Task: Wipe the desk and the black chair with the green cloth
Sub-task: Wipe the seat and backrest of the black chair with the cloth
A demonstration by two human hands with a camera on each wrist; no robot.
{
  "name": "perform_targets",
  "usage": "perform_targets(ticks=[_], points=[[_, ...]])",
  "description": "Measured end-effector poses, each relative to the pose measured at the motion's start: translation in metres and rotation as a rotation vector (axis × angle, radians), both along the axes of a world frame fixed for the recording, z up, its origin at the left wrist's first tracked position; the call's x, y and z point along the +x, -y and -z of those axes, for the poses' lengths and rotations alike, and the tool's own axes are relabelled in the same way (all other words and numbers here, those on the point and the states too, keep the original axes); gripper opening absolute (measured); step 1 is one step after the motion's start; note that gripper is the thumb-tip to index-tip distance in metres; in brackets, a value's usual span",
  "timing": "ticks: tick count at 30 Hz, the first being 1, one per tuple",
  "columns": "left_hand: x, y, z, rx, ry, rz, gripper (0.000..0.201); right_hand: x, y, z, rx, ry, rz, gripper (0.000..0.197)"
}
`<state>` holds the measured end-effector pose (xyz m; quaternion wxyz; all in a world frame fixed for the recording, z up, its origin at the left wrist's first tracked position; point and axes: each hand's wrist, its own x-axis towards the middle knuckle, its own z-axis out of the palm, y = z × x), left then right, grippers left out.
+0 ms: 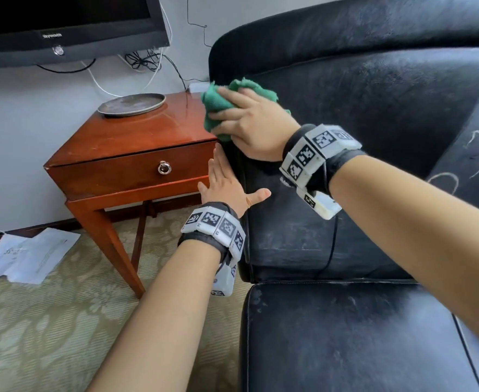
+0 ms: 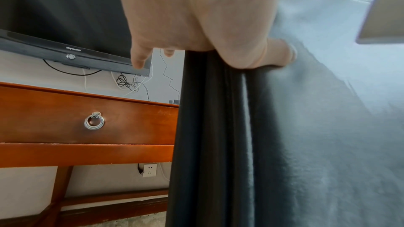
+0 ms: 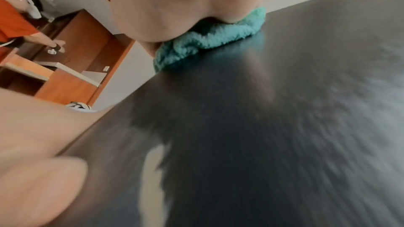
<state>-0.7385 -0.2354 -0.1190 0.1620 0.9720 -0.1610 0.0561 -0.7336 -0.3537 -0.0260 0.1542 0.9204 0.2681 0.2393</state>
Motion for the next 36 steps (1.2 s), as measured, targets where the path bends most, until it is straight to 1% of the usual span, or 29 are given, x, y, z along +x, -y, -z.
perform_targets(ticks=[5, 7, 10, 13, 16, 18, 20, 22, 24, 26, 27, 28, 29, 31, 32, 34, 36], points=[[0.000, 0.003, 0.002, 0.044, 0.012, -0.031, 0.124, -0.026, 0.027, 0.033, 0.055, -0.018, -0.091, 0.048], [0.001, 0.004, 0.003, 0.001, 0.027, -0.033, 0.127, -0.035, 0.043, 0.042, 0.052, -0.046, -0.097, 0.048], [0.001, 0.004, 0.004, -0.066, 0.018, -0.027, 0.130, -0.049, 0.069, 0.061, 0.064, -0.039, -0.059, 0.050], [0.003, 0.003, 0.006, -0.069, 0.028, -0.027, 0.132, -0.069, 0.095, 0.097, 0.089, -0.025, 0.026, 0.053], [0.002, 0.003, 0.005, -0.085, 0.026, -0.024, 0.131, -0.089, 0.113, 0.137, -0.030, -0.022, 0.107, 0.057], [0.002, 0.003, 0.004, -0.099, 0.028, -0.023, 0.130, -0.093, 0.118, 0.148, -0.099, 0.003, 0.113, 0.056], [0.003, 0.004, 0.005, -0.111, 0.022, -0.025, 0.130, -0.091, 0.116, 0.146, -0.113, 0.032, 0.088, 0.054], [0.004, 0.004, 0.007, -0.123, 0.015, -0.029, 0.130, -0.085, 0.107, 0.128, -0.051, 0.067, 0.083, 0.054], [0.006, 0.004, 0.008, -0.138, 0.020, -0.025, 0.130, -0.072, 0.089, 0.096, 0.121, 0.142, 0.146, 0.056], [0.006, 0.004, 0.008, -0.141, 0.023, -0.013, 0.129, -0.054, 0.075, 0.056, 0.361, 0.222, 0.256, 0.058], [0.006, 0.004, 0.008, -0.140, 0.024, -0.010, 0.128, -0.046, 0.070, 0.037, 0.459, 0.233, 0.304, 0.058], [0.005, 0.003, 0.008, -0.137, 0.025, -0.007, 0.128, -0.039, 0.067, 0.024, 0.522, 0.242, 0.334, 0.058], [0.005, 0.003, 0.008, -0.139, 0.025, -0.007, 0.127, -0.033, 0.064, 0.017, 0.543, 0.249, 0.345, 0.058], [0.006, 0.003, 0.008, -0.148, 0.021, -0.005, 0.127, -0.031, 0.060, 0.021, 0.501, 0.243, 0.305, 0.059], [0.006, 0.003, 0.008, -0.155, 0.020, -0.004, 0.127, -0.033, 0.060, 0.032, 0.448, 0.225, 0.257, 0.059], [0.006, 0.003, 0.008, -0.164, 0.020, -0.004, 0.127, -0.041, 0.063, 0.061, 0.337, 0.164, 0.167, 0.059], [0.007, 0.005, 0.010, -0.155, 0.028, -0.006, 0.128, -0.053, 0.071, 0.091, 0.275, 0.108, 0.144, 0.059]])
